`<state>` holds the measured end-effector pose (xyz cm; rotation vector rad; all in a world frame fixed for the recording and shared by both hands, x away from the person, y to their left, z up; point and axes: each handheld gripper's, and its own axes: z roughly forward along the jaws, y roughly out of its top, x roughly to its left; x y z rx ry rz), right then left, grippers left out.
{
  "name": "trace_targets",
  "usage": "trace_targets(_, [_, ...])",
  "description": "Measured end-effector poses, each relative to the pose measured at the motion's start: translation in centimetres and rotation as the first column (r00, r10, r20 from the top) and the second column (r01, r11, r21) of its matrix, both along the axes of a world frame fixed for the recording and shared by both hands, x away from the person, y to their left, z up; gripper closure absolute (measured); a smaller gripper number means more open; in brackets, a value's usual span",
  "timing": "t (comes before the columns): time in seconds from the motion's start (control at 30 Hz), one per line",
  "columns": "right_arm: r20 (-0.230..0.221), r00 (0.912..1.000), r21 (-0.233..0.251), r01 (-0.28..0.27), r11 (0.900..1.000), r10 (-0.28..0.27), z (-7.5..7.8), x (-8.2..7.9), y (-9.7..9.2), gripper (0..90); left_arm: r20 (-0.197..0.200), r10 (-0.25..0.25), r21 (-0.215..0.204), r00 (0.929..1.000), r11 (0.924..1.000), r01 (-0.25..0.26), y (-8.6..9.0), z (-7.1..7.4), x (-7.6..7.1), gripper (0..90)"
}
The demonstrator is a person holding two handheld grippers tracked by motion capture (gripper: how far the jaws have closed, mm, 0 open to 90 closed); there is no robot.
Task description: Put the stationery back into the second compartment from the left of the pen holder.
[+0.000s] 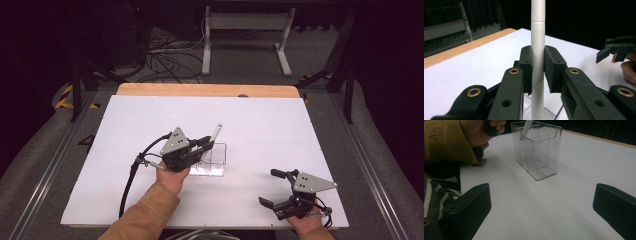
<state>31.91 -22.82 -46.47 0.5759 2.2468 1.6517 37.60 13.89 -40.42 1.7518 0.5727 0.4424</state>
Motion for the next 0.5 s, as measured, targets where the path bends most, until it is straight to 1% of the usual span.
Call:
trace_targets(0.07, [0.003,1.0000,-0.002,-0.001,1.0000,0.001,-0.01,0.00,0.01,2.4,-0.004,-0.001,0.010,1.0000,0.9999,0.001,0.12,-0.24,-0.01,77.5])
trace_targets(0.13, [0.003,1.0000,0.000,-0.002,1.0000,0.002,0.01,-0.02,-0.01,2.4,-0.010,0.003,0.031,0.9999,0.9995,-0.003,0.24,-0.36,-0.09,77.5])
trace_targets(0.17, [0.003,1.0000,0.000,-0.002,1.0000,0.002,0.01,-0.02,-0.02,2.4,-0.004,0.003,0.031,1.0000,0.9995,-0.003,0.27,-0.45,-0.14,77.5])
trace_targets(0.3, [0.002,1.0000,-0.001,-0.003,1.0000,0.003,0.00,-0.01,0.02,2.4,-0.005,-0.002,0.046,1.0000,0.9990,0.002,0.40,-0.53,-0.32,77.4])
trace_targets(0.37, [0.000,1.0000,0.000,-0.002,1.0000,0.002,0.00,0.00,0.01,2.4,0.000,0.002,0.038,1.0000,0.9993,-0.002,0.44,-0.48,-0.48,75.8])
trace_targets(0.43, [0.001,1.0000,0.000,-0.003,1.0000,0.003,-0.01,0.01,0.02,2.4,0.012,-0.001,0.018,0.9999,0.9998,0.001,0.56,-0.28,-0.67,61.5])
trace_targets(0.5, [0.000,1.0000,-0.001,-0.004,1.0000,0.004,-0.02,0.02,0.03,2.4,0.020,-0.002,0.010,0.9998,0.9999,0.001,0.76,-0.04,-0.81,47.7])
